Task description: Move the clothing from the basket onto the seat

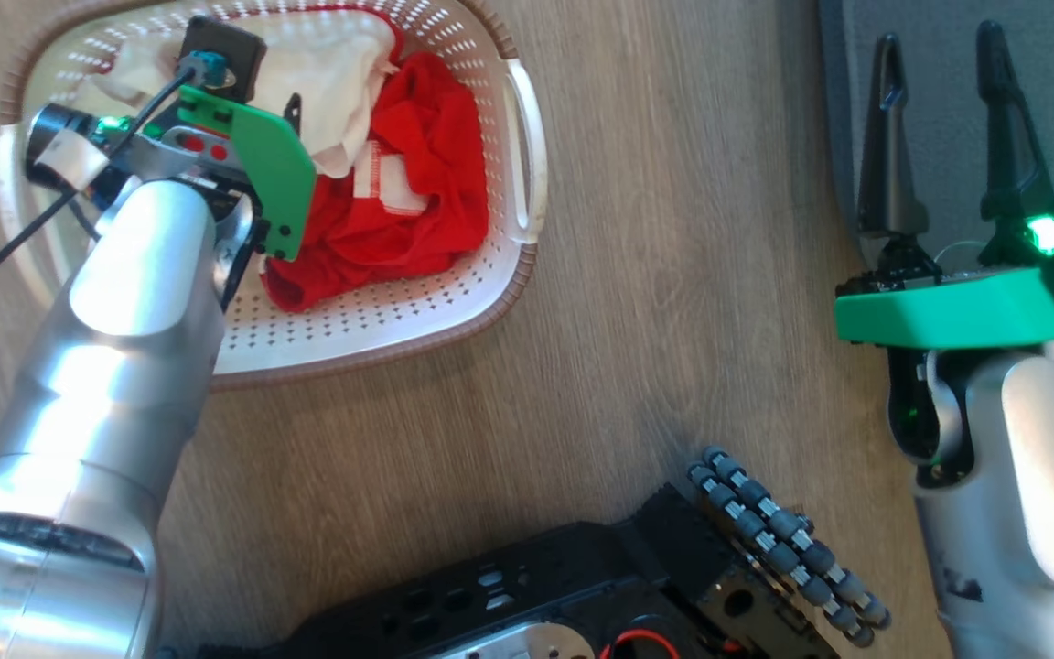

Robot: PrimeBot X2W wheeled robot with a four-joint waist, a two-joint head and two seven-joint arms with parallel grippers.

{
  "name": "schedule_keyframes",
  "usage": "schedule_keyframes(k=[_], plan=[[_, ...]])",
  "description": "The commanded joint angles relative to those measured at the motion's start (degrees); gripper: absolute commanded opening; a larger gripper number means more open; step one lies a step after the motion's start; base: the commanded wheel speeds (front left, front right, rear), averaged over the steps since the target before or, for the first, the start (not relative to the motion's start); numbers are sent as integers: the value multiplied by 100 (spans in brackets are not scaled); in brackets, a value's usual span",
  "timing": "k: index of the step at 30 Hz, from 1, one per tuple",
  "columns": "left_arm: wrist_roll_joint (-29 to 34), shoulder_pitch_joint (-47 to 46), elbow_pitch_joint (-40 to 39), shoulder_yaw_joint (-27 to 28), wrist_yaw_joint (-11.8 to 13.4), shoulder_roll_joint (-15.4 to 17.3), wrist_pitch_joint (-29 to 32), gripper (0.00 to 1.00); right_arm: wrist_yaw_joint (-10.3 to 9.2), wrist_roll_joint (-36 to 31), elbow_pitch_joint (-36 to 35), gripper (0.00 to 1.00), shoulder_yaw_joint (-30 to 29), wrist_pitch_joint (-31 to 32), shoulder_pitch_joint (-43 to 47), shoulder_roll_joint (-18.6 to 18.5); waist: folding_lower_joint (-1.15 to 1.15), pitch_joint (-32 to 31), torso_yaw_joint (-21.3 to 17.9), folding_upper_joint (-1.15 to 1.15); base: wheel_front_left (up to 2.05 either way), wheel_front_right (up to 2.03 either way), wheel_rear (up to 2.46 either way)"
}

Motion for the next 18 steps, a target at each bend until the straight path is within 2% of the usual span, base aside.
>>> schedule_keyframes(k=[1,11,18], plan=[[-54,-37,-28,103,53,161,28,100,40,46,-195,100,85,-28,283,46,-1,73,-67,0,0,0,0],[-168,-307,380,124,0,311,-74,100,40,168,-290,100,219,-28,498,81,-1,298,-276,0,0,0,0],[-335,-492,657,175,-61,246,-119,100,40,228,-328,100,183,-28,646,83,-1,411,-268,0,0,0,0]])
